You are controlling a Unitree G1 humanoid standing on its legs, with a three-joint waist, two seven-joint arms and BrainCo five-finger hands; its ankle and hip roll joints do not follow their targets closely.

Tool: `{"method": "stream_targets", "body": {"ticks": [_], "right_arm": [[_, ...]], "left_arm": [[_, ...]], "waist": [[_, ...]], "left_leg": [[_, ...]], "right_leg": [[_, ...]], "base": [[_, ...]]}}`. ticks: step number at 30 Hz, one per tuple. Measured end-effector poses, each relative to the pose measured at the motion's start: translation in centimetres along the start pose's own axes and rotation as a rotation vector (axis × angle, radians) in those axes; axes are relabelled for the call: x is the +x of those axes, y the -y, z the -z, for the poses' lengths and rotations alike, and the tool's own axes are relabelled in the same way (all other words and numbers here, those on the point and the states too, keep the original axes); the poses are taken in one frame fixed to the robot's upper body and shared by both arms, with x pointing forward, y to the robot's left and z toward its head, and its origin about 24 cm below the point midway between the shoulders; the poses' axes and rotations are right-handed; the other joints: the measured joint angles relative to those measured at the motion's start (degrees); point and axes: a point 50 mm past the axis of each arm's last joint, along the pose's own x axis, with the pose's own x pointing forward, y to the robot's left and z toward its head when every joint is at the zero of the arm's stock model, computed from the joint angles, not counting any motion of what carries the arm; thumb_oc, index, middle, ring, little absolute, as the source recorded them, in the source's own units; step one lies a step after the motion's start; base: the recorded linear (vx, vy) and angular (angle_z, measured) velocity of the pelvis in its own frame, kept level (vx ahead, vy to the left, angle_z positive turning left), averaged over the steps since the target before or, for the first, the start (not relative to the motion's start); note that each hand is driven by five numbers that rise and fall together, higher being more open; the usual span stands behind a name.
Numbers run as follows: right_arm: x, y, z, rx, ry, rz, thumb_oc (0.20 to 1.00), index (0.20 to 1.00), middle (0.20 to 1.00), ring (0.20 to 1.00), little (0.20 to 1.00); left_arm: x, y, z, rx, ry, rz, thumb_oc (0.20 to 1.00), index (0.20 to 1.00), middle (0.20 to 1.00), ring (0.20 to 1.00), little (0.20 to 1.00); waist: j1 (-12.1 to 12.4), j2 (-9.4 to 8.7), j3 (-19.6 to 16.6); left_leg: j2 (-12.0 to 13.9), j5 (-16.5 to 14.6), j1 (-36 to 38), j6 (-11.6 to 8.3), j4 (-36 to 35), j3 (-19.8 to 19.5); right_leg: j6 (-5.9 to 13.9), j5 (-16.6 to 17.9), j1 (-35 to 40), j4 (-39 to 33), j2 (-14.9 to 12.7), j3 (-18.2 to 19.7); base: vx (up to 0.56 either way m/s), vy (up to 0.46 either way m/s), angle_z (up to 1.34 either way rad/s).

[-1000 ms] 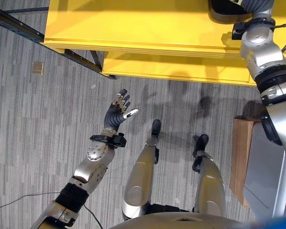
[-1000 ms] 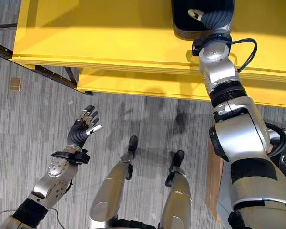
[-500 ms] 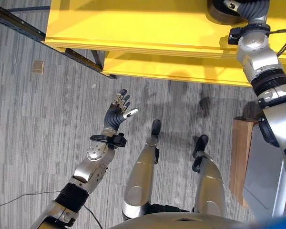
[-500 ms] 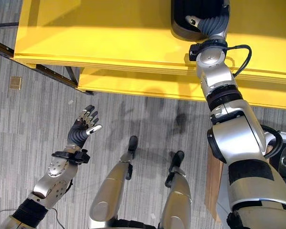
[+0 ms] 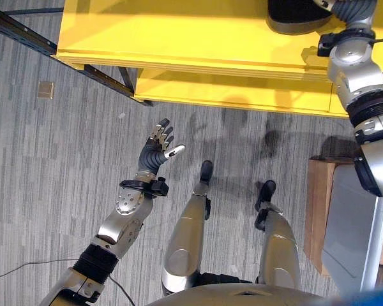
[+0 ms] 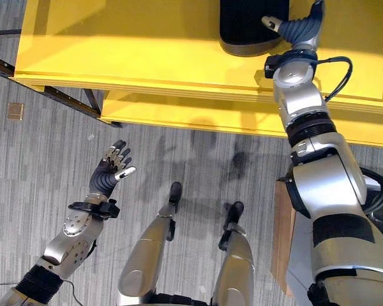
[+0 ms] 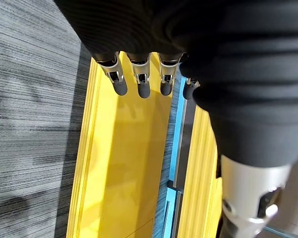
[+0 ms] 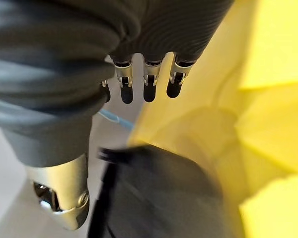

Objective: Move parts from the plastic box to the shelf.

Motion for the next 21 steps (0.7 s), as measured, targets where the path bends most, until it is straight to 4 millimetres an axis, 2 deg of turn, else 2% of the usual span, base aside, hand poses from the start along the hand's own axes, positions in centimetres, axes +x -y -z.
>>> {"method": "stream_targets", "body": {"ticks": [6, 12, 15, 16, 17, 18, 19, 21], "right_arm": [[0.4, 1.6, -3.6, 0.001, 0.172, 0.061, 1.0, 1.0, 1.0, 1.0, 1.0], [0.4, 2.2, -4.7, 0.071, 0.194, 0.125, 1.0, 1.0, 1.0, 1.0, 1.0], [-0.9, 2.0, -5.2, 0.108, 0.259, 0.105, 1.0, 1.0, 1.0, 1.0, 1.0], [-2.1, 1.5, -4.2, 0.113, 0.264, 0.077, 1.0, 1.0, 1.0, 1.0, 1.0], [-4.4, 1.0, -2.2, 0.1, 0.269, 0.031, 1.0, 1.0, 1.0, 1.0, 1.0], [-6.4, 1.1, 0.4, 0.043, 0.251, -0.008, 1.0, 1.0, 1.0, 1.0, 1.0], [-7.6, 1.3, 1.5, 0.041, 0.239, -0.016, 1.0, 1.0, 1.0, 1.0, 1.0], [-10.9, 1.2, 5.1, -0.003, 0.158, -0.068, 1.0, 1.0, 1.0, 1.0, 1.0]], "left_arm": [[0.0, -0.5, -0.3, 0.03, 0.0, 0.003, 1.0, 1.0, 1.0, 1.0, 1.0], [-0.1, -1.0, -0.5, 0.038, 0.007, -0.012, 1.0, 1.0, 1.0, 1.0, 1.0], [-0.2, -1.4, -0.6, 0.04, 0.008, -0.027, 1.0, 1.0, 1.0, 1.0, 1.0], [-0.3, -1.4, -0.5, 0.041, 0.002, -0.028, 1.0, 1.0, 1.0, 1.0, 1.0], [-0.5, -1.6, -0.3, 0.041, -0.007, -0.036, 1.0, 1.0, 1.0, 1.0, 1.0], [-0.8, -2.0, -0.2, 0.041, -0.009, -0.051, 1.0, 1.0, 1.0, 1.0, 1.0], [-1.0, -2.2, -0.2, 0.039, -0.012, -0.06, 1.0, 1.0, 1.0, 1.0, 1.0], [-1.6, -2.8, 0.2, 0.055, -0.026, -0.089, 1.0, 1.0, 1.0, 1.0, 1.0]], "waist": [[-0.7, -1.02, 0.0], [-1.5, -1.44, -0.2], [-1.6, -1.44, -0.2], [-1.6, -1.44, -0.2], [-1.8, -1.41, -0.2], [-2.4, -1.4, -0.2], [-2.6, -1.4, -0.2], [-3.1, -1.26, -0.3]], "left_leg": [[0.1, 0.0, 1.9, 0.05, -0.2, 0.1], [0.1, -0.1, 2.1, 0.03, -0.1, 0.3], [0.1, -0.1, 2.5, 0.06, -0.1, 0.8], [0.1, -0.3, 3.3, 0.23, -0.1, 1.3], [0.1, -0.7, 4.3, 0.31, -0.1, 1.6], [0.1, -0.9, 4.9, 0.28, 0.0, 1.7], [0.1, -1.1, 5.2, 0.3, 0.1, 1.7], [0.1, -1.6, 7.0, 0.41, 0.0, 1.9]], "right_leg": [[-0.01, 0.0, 1.9, -0.5, 0.1, 0.0], [-0.17, 0.2, 2.3, -0.7, 0.1, 0.2], [-0.15, 0.3, 2.3, -0.8, 0.1, 0.7], [0.0, 0.4, 2.8, -0.8, 0.1, 1.3], [-0.03, 0.4, 3.8, -1.1, 0.1, 1.5], [-0.1, 0.4, 4.5, -1.5, 0.2, 1.7], [-0.08, 0.4, 5.0, -1.6, 0.2, 1.6], [-0.01, 0.4, 7.1, -2.4, 0.2, 1.6]], "base": [[0.0, 0.0, 0.0], [0.0, 0.001, -0.01], [-0.01, 0.012, -0.08], [-0.02, 0.011, -0.17], [0.0, 0.005, -0.14], [0.02, -0.012, -0.06], [0.01, -0.007, -0.03], [0.0, -0.002, -0.07]]}}
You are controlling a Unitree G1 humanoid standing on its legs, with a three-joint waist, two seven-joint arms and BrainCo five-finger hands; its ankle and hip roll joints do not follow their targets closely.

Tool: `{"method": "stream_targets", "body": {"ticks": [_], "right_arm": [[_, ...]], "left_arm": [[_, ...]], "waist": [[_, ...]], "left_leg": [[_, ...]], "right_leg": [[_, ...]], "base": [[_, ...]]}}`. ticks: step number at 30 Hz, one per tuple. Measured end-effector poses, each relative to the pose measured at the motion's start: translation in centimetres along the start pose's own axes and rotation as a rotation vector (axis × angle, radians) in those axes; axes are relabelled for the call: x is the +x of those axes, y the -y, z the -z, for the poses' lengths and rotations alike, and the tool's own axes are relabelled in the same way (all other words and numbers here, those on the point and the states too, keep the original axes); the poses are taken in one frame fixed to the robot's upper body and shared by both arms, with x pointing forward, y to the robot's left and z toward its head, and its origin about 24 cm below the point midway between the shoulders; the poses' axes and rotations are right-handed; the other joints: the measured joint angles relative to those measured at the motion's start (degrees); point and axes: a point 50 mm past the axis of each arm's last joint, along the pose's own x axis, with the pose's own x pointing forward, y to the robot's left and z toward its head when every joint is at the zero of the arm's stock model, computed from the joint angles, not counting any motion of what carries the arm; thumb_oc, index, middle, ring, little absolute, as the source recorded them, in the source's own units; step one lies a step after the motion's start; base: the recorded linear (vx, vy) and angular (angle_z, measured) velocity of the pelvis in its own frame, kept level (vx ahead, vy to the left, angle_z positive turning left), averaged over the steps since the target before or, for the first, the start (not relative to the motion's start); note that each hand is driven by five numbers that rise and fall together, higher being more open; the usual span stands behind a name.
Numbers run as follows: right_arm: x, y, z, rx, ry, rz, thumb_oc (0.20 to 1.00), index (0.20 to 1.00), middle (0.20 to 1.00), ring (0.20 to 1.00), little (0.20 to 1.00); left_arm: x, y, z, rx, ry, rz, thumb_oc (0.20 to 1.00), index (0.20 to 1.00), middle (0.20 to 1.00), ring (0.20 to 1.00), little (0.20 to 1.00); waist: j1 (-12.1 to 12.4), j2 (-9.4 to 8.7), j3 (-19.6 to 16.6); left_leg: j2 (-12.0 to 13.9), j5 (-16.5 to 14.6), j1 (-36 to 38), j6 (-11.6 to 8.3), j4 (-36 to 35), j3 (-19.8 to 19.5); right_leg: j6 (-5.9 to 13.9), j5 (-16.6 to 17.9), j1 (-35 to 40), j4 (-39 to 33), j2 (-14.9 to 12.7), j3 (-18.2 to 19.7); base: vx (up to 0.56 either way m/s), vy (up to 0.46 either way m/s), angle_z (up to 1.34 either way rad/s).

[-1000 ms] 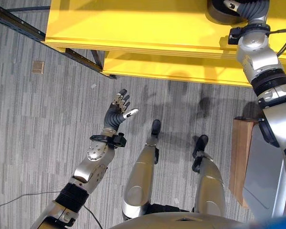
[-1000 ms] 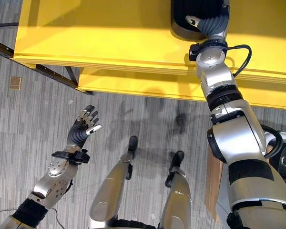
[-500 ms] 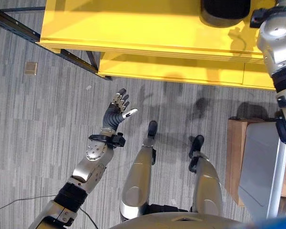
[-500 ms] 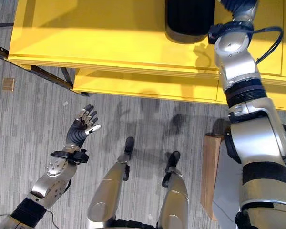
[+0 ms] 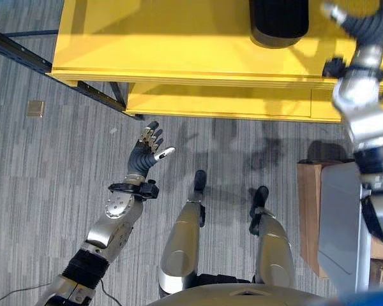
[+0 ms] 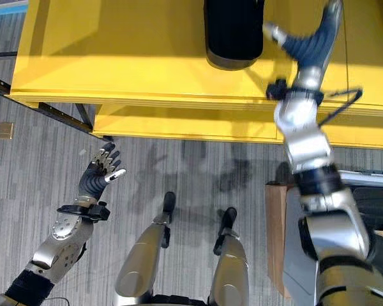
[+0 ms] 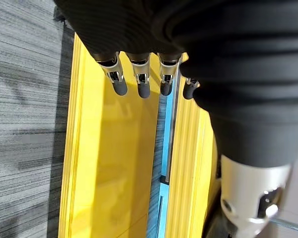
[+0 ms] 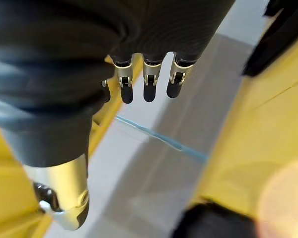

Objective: Move parts from the plastic box to the shelf.

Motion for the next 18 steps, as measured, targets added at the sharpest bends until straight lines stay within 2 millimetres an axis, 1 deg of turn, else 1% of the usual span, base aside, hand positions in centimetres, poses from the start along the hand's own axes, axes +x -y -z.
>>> {"method": "stream_targets", "body": {"ticks": [1, 2, 3, 4, 6, 7, 8, 11, 15, 16, 18], "right_arm": [[-0.6, -0.1, 0.8, -0.022, -0.026, -0.02, 1.0, 1.0, 1.0, 1.0, 1.0], [-0.7, -0.1, 0.9, -0.027, -0.034, -0.023, 1.0, 1.0, 1.0, 1.0, 1.0], [-1.7, 0.6, 1.7, -0.058, -0.047, -0.03, 1.0, 1.0, 1.0, 1.0, 1.0], [-3.4, 1.0, 2.0, -0.074, -0.046, -0.041, 1.0, 1.0, 1.0, 1.0, 1.0], [-6.2, 0.8, 2.8, -0.147, -0.054, -0.139, 1.0, 1.0, 1.0, 1.0, 1.0], [-7.0, 0.8, 3.1, -0.177, -0.053, -0.171, 1.0, 1.0, 1.0, 1.0, 1.0], [-7.4, 0.9, 3.4, -0.214, -0.051, -0.195, 1.0, 1.0, 1.0, 1.0, 1.0], [-7.8, 1.0, 3.6, -0.312, -0.012, -0.239, 1.0, 1.0, 1.0, 1.0, 1.0], [-8.4, 0.9, 4.1, -0.423, 0.02, -0.28, 1.0, 1.0, 1.0, 1.0, 1.0], [-8.6, 0.7, 4.4, -0.47, 0.033, -0.297, 1.0, 1.0, 1.0, 1.0, 1.0], [-9.0, 0.6, 5.1, -0.623, 0.107, -0.382, 1.0, 1.0, 1.0, 1.0, 1.0]], "left_arm": [[-0.1, -0.1, 0.0, 0.003, -0.001, -0.004, 1.0, 1.0, 1.0, 1.0, 1.0], [-0.2, -0.2, 0.1, 0.006, -0.005, -0.006, 1.0, 1.0, 1.0, 1.0, 1.0], [-0.1, 0.1, 0.2, 0.005, -0.003, 0.0, 1.0, 1.0, 1.0, 1.0, 1.0], [-0.5, 0.1, 0.4, -0.005, -0.013, 0.0, 1.0, 1.0, 1.0, 1.0, 1.0], [-1.2, -0.2, 1.2, -0.008, -0.046, -0.015, 1.0, 1.0, 1.0, 1.0, 1.0], [-1.5, -0.2, 1.4, 0.001, -0.053, -0.017, 1.0, 1.0, 1.0, 1.0, 1.0], [-1.6, -0.1, 1.6, 0.004, -0.06, -0.01, 1.0, 1.0, 1.0, 1.0, 1.0], [-2.0, 0.0, 1.9, 0.021, -0.07, 0.001, 1.0, 1.0, 1.0, 1.0, 1.0], [-2.2, -0.1, 2.2, 0.033, -0.08, 0.0, 1.0, 1.0, 1.0, 1.0, 1.0], [-2.2, -0.1, 2.2, 0.034, -0.08, 0.0, 1.0, 1.0, 1.0, 1.0, 1.0], [-2.2, -0.1, 2.1, 0.044, -0.076, 0.003, 1.0, 1.0, 1.0, 1.0, 1.0]], "waist": [[-0.2, 0.08, 0.0], [-0.3, 0.13, -0.1], [-1.2, 0.62, -0.4], [-1.2, 0.62, -0.9], [-1.7, 0.79, -2.2], [-1.7, 0.96, -2.3], [-2.2, 1.2, -2.8], [-3.2, 1.46, -3.8], [-3.1, 1.33, -4.3], [-3.2, 1.31, -4.4], [-3.0, 1.31, -4.4]], "left_leg": [[0.0, -0.2, 0.4, -0.02, 0.0, 0.0], [0.0, -0.2, 0.4, 0.0, 0.0, 0.1], [0.3, -0.5, 0.7, -0.03, -0.2, 0.3], [0.5, -0.7, 1.3, -0.07, -0.2, 0.0], [0.8, -1.0, 2.1, -0.41, -0.3, 0.1], [0.9, -1.0, 2.7, -0.49, -0.3, 0.2], [1.0, -1.1, 3.0, -0.55, -0.3, 0.2], [1.4, -1.2, 3.5, -0.63, -0.3, 0.6], [1.9, -1.3, 4.0, -0.79, -0.2, 1.2], [1.9, -1.3, 4.0, -0.81, -0.2, 1.3], [1.9, -1.5, 4.3, -0.53, -0.2, 1.5]], "right_leg": [[-0.02, 0.0, 0.4, -0.4, 0.0, 0.1], [-0.03, 0.0, 0.4, -0.5, 0.0, 0.2], [-0.02, 0.1, 0.9, -0.8, 0.0, 0.2], [-0.1, 0.1, 1.9, -1.4, 0.3, -0.2], [-0.19, 0.2, 2.8, -2.3, 0.7, 0.0], [-0.17, 0.2, 3.4, -2.5, 0.8, 0.0], [-0.19, 0.2, 3.7, -2.6, 0.9, 0.0], [-0.25, 0.1, 4.0, -2.5, 1.2, 0.0], [-0.54, 0.0, 4.0, -2.2, 1.5, 0.5], [-0.55, 0.0, 4.0, -2.2, 1.6, 0.7], [-0.56, 0.0, 4.1, -2.0, 1.6, 0.9]], "base": [[0.04, -0.008, -0.11], [0.05, -0.017, -0.05], [0.03, -0.018, 0.04], [0.0, 0.0, 0.0], [0.02, -0.011, -0.08], [0.0, -0.011, -0.09], [0.0, -0.004, -0.05], [-0.01, -0.002, -0.03], [-0.01, 0.002, -0.08], [-0.01, -0.002, -0.06], [-0.01, -0.003, -0.04]]}}
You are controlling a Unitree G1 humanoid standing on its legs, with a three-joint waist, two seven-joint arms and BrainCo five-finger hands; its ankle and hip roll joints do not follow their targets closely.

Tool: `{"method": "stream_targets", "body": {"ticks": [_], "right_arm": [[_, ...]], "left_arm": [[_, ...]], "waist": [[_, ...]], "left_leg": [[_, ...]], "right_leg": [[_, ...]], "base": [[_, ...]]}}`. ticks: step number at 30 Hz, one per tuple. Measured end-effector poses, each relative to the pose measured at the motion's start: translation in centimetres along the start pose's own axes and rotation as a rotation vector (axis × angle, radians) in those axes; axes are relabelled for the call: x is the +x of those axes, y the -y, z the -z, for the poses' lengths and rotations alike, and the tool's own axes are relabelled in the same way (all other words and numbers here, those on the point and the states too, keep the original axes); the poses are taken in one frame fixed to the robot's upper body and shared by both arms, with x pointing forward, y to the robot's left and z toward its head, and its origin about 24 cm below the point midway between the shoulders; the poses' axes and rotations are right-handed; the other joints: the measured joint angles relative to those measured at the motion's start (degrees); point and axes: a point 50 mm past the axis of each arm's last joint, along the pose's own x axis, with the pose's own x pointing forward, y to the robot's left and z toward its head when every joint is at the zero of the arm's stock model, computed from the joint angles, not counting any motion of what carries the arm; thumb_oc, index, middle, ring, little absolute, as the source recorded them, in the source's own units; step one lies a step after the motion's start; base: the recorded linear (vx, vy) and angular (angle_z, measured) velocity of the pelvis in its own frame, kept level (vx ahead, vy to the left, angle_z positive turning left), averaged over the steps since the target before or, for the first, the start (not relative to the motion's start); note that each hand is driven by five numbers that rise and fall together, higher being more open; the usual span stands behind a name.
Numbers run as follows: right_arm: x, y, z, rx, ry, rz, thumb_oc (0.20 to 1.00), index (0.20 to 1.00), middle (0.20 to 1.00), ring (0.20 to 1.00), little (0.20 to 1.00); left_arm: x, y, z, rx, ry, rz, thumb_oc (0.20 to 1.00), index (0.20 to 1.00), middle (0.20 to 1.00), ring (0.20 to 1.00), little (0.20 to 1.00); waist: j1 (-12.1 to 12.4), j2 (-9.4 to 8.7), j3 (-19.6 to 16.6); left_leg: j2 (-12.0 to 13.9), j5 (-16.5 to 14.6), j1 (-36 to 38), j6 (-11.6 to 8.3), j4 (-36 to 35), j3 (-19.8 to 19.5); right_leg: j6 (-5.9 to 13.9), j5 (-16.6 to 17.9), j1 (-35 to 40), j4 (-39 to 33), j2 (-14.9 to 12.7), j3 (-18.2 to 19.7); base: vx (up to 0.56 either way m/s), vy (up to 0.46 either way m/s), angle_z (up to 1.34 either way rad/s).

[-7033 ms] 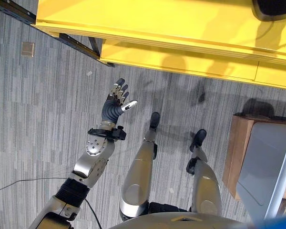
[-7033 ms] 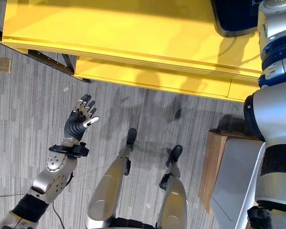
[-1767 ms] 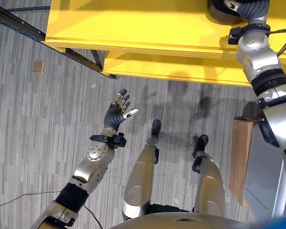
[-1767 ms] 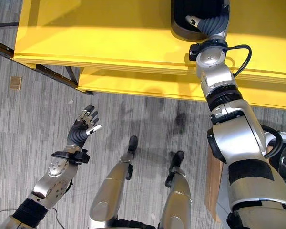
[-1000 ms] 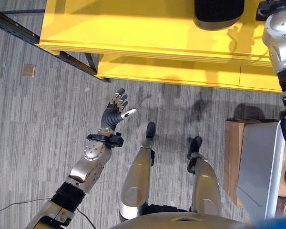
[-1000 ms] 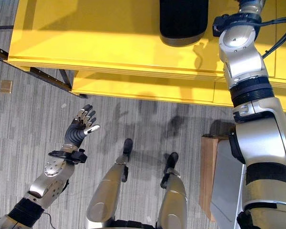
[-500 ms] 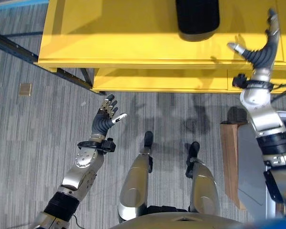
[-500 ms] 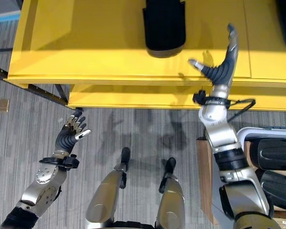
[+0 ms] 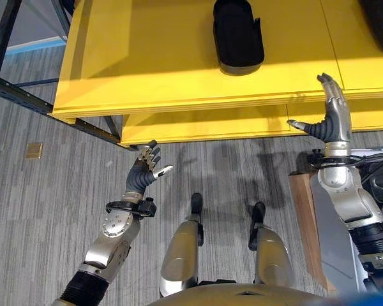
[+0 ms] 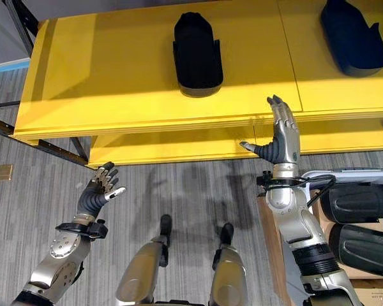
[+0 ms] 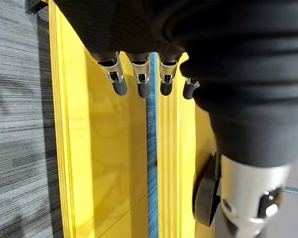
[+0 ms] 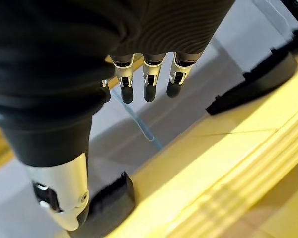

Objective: Move parts from the plastic box to the shelf.

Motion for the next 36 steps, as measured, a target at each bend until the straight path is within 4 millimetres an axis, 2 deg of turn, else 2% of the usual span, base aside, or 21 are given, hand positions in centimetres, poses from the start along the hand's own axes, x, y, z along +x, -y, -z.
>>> {"method": "stream_targets", "body": {"ticks": [3, 7, 13, 16, 20, 31, 36], "right_arm": [[0.1, -0.5, -0.2, -0.084, 0.048, -0.025, 1.0, 1.0, 1.0, 1.0, 1.0], [0.3, -2.2, -0.3, -0.2, 0.095, -0.096, 1.0, 1.0, 1.0, 1.0, 1.0], [0.9, -3.6, -0.4, -0.311, 0.127, -0.16, 1.0, 1.0, 1.0, 1.0, 1.0], [1.4, -3.9, -0.8, -0.327, 0.141, -0.16, 1.0, 1.0, 1.0, 1.0, 1.0], [2.8, -4.6, -2.5, -0.291, 0.167, -0.145, 1.0, 1.0, 1.0, 1.0, 1.0], [4.4, -4.4, -2.9, -0.311, 0.163, -0.126, 1.0, 1.0, 1.0, 1.0, 1.0], [4.4, -4.6, -2.6, -0.311, 0.138, -0.134, 1.0, 1.0, 1.0, 1.0, 1.0]], "left_arm": [[0.0, 0.0, 0.0, 0.002, 0.001, 0.003, 1.0, 1.0, 1.0, 1.0, 1.0], [0.1, 0.1, 0.0, 0.025, 0.006, 0.011, 1.0, 1.0, 1.0, 1.0, 1.0], [0.0, 0.0, 0.3, 0.031, -0.008, 0.021, 1.0, 1.0, 1.0, 1.0, 1.0], [0.2, 0.0, 0.4, 0.032, -0.009, 0.019, 1.0, 1.0, 1.0, 1.0, 1.0], [0.7, 0.2, -0.1, 0.032, 0.012, 0.031, 1.0, 1.0, 1.0, 1.0, 1.0], [0.8, 0.3, -0.2, 0.032, 0.014, 0.034, 1.0, 1.0, 1.0, 1.0, 1.0], [0.8, 0.3, -0.2, 0.032, 0.018, 0.034, 1.0, 1.0, 1.0, 1.0, 1.0]], "waist": [[0.0, -0.13, -0.1], [0.0, -0.3, -0.1], [0.6, -1.45, -0.6], [1.1, -1.56, -0.7], [1.5, -1.61, -0.7], [1.7, -1.82, -0.5], [2.9, -1.8, -0.5]], "left_leg": [[0.1, 0.0, 0.2, 0.05, 0.0, 0.0], [0.2, 0.0, 0.3, 0.04, 0.0, 0.0], [0.1, -0.1, -0.1, -0.04, 0.0, -0.1], [0.1, -0.1, -0.7, -0.2, 0.2, -0.2], [0.1, -0.3, -1.4, -0.26, 0.9, -0.3], [0.1, -0.3, -2.9, -0.28, 1.1, -0.6], [0.1, -0.3, -2.9, -0.28, 1.0, -0.7]], "right_leg": [[-0.04, 0.0, 0.0, 0.2, 0.1, 0.2], [-0.09, -0.1, 0.0, 0.5, 0.2, 0.3], [-0.14, -0.1, -0.1, 0.3, 0.2, 0.2], [-0.11, -0.1, -0.6, 0.3, 0.2, 0.0], [-0.15, -0.1, -0.9, 0.4, 0.1, -0.1], [-0.2, -0.2, -2.2, 0.5, 0.2, -0.4], [-0.17, -0.2, -2.2, 0.5, 0.1, -0.7]], "base": [[0.0, -0.001, -0.01], [0.0, -0.001, -0.01], [-0.01, -0.002, 0.02], [0.0, 0.0, 0.0], [0.0, 0.0, 0.0], [0.0, 0.001, 0.01], [0.0, 0.001, 0.01]]}}
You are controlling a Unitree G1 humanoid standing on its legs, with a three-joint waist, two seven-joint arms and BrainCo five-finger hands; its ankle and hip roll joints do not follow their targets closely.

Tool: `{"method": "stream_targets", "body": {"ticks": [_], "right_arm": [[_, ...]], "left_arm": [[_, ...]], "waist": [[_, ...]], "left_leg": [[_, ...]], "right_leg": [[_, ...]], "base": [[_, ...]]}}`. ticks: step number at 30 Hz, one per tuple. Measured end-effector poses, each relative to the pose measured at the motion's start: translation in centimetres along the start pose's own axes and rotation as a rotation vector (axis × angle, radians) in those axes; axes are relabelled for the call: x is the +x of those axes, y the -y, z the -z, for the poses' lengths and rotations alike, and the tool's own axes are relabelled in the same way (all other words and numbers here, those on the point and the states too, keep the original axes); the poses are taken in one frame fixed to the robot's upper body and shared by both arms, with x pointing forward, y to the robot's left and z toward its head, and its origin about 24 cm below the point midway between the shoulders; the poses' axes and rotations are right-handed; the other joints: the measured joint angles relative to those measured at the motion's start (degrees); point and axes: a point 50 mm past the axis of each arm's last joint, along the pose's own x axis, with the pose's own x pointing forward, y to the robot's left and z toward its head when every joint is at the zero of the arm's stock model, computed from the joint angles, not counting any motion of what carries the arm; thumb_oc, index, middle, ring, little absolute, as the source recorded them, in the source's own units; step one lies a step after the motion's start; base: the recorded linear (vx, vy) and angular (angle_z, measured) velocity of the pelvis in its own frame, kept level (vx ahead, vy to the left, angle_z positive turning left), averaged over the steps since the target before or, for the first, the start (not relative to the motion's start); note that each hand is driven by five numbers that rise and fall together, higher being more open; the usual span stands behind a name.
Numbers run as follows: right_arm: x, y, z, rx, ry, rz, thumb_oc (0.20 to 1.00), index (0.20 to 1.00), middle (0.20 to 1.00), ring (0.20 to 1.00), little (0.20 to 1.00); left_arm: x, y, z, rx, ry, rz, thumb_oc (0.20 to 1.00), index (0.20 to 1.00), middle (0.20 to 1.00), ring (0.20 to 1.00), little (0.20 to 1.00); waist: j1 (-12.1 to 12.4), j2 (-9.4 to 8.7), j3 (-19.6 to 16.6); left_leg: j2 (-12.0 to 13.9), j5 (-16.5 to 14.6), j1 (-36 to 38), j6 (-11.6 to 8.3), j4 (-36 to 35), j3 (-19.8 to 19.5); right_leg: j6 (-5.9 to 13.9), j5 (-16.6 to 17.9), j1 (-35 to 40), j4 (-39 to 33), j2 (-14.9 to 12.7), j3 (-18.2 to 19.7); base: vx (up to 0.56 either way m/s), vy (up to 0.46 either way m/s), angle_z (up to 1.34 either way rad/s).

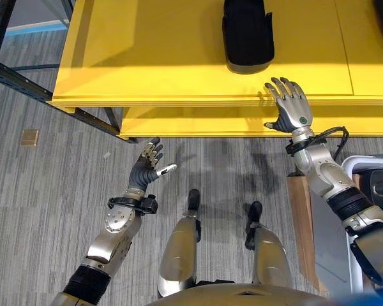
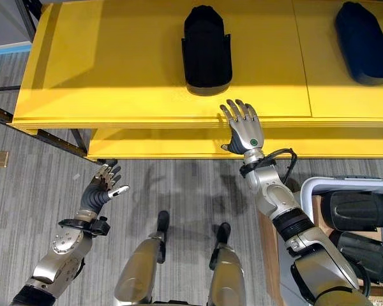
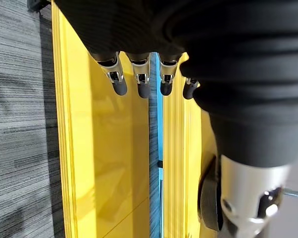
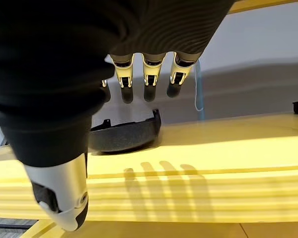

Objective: Move parts from the plastic box to the shelf.

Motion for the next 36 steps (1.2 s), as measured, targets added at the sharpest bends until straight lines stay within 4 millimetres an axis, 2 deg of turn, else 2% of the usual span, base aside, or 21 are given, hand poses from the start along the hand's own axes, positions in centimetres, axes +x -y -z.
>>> {"method": "stream_targets", "body": {"ticks": [7, 12, 23, 31, 36], "right_arm": [[0.9, 0.2, -0.3, 0.028, -0.019, 0.014, 1.0, 1.0, 1.0, 1.0, 1.0], [1.2, -0.3, -0.3, 0.036, -0.036, -0.014, 1.0, 1.0, 1.0, 1.0, 1.0], [3.9, 1.9, -0.7, 0.033, -0.026, 0.06, 1.0, 1.0, 1.0, 1.0, 1.0], [4.4, 1.6, 0.3, 0.014, -0.08, 0.035, 1.0, 1.0, 1.0, 1.0, 1.0], [5.4, 2.2, 0.3, 0.019, -0.089, 0.043, 1.0, 1.0, 1.0, 1.0, 1.0]], "left_arm": [[0.0, 0.0, 0.0, 0.0, 0.0, -0.004, 1.0, 1.0, 1.0, 1.0, 1.0], [0.0, -0.1, 0.1, 0.001, -0.003, -0.013, 1.0, 1.0, 1.0, 1.0, 1.0], [0.7, -0.1, -0.7, 0.001, 0.038, -0.025, 1.0, 1.0, 1.0, 1.0, 1.0], [0.9, -0.1, -1.0, -0.001, 0.055, -0.032, 1.0, 1.0, 1.0, 1.0, 1.0], [0.9, -0.2, -1.0, -0.004, 0.057, -0.041, 1.0, 1.0, 1.0, 1.0, 1.0]], "waist": [[0.6, 0.01, 0.3], [1.2, -0.13, 0.6], [2.5, -0.26, 3.1], [3.3, -0.27, 3.1], [3.5, -0.33, 3.2]], "left_leg": [[-0.1, 0.0, -0.5, -0.01, 0.0, -0.7], [-0.2, -0.1, -0.7, -0.07, 0.0, -1.0], [-0.5, 0.0, -2.5, -0.07, 0.7, -1.6], [-0.8, -0.1, -2.9, -0.07, 0.9, -2.2], [-0.9, 0.0, -4.6, -0.02, 1.2, -2.4]], "right_leg": [[-0.14, -0.4, -0.1, 0.1, -0.1, -0.6], [-0.05, -0.9, -0.3, 0.3, -0.2, -0.9], [0.14, -1.2, -1.7, 1.5, -0.7, -1.8], [-0.09, -1.6, -1.9, 1.9, -0.9, -2.1], [0.17, -1.4, -3.6, 2.4, -1.0, -2.1]], "base": [[0.01, 0.006, 0.04], [0.0, 0.0, 0.0], [0.01, 0.004, 0.03], [0.03, 0.009, 0.03], [0.01, 0.006, 0.01]]}}
